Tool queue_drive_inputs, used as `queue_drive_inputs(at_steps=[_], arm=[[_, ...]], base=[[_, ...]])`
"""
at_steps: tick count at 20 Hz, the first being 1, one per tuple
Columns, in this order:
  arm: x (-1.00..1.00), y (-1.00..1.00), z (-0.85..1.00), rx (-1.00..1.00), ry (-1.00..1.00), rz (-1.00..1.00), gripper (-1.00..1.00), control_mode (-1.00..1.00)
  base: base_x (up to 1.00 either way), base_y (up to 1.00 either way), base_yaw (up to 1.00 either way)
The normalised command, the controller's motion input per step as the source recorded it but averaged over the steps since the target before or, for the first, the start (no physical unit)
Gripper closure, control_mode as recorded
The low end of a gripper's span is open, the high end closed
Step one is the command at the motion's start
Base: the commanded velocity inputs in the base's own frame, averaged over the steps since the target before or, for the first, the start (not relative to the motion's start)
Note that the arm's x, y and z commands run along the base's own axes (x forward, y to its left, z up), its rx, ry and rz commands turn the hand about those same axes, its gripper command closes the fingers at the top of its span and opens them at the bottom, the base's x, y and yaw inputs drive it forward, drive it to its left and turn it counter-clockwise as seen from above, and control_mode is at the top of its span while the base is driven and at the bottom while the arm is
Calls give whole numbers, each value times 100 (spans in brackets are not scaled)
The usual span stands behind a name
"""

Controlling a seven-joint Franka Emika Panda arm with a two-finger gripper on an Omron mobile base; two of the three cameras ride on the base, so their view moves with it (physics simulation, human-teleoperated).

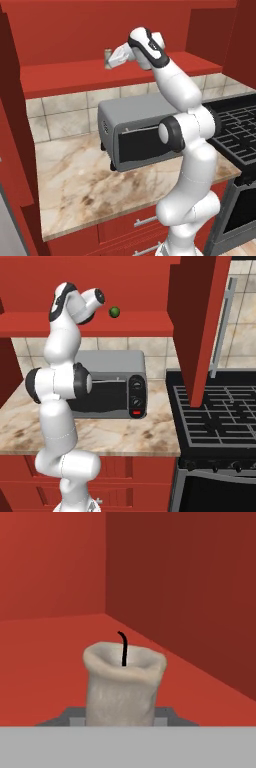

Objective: Pick the candle and candle from the dining table and place them in the open cabinet. Close the cabinet after placing the objects.

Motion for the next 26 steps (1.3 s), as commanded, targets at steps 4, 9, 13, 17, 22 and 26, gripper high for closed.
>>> queue_drive_inputs(at_steps=[4,9,13,17,22,26], arm=[[0,5,0,0,-5,0,-100,-100],[0,1,0,0,-7,0,-100,-100],[0,-14,0,0,0,-1,-100,-100],[0,-19,0,0,0,-1,-100,-100],[-4,-20,1,0,0,-3,-100,-100],[-31,-18,4,0,-5,-3,-100,-100]], base=[[0,0,0],[0,0,0],[0,0,0],[0,0,0],[0,0,0],[0,0,0]])
